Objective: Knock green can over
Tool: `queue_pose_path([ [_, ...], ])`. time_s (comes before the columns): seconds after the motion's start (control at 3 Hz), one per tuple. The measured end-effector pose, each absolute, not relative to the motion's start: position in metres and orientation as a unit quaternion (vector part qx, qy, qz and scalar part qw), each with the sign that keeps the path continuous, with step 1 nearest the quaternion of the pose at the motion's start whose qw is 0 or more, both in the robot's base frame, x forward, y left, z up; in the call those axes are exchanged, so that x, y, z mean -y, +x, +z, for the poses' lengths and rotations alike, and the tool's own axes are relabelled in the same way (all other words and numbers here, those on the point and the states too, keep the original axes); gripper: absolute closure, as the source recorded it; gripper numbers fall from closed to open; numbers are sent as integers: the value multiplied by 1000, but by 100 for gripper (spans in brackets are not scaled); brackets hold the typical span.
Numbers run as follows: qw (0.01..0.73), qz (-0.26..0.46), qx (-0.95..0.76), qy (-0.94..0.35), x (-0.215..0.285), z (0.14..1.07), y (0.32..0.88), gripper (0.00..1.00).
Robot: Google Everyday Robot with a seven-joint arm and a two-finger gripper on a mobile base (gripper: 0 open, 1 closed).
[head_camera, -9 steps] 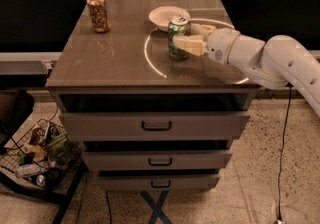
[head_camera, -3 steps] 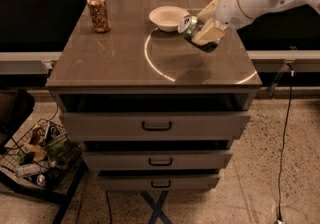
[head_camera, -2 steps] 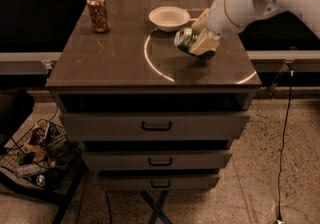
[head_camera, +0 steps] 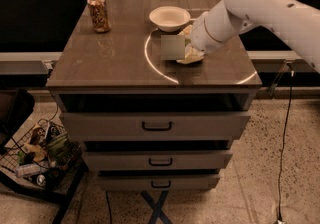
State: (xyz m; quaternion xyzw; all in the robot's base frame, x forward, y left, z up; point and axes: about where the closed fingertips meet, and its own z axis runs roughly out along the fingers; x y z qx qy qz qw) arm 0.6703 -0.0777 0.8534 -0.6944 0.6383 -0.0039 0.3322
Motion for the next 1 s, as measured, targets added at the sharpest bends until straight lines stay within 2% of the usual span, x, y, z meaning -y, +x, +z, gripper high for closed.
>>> queue_pose_path([
  [0.33,332,-4,-638,-694,78,854,670,82],
  [1.0,330,-2,-637,-696,75,852,670,36],
])
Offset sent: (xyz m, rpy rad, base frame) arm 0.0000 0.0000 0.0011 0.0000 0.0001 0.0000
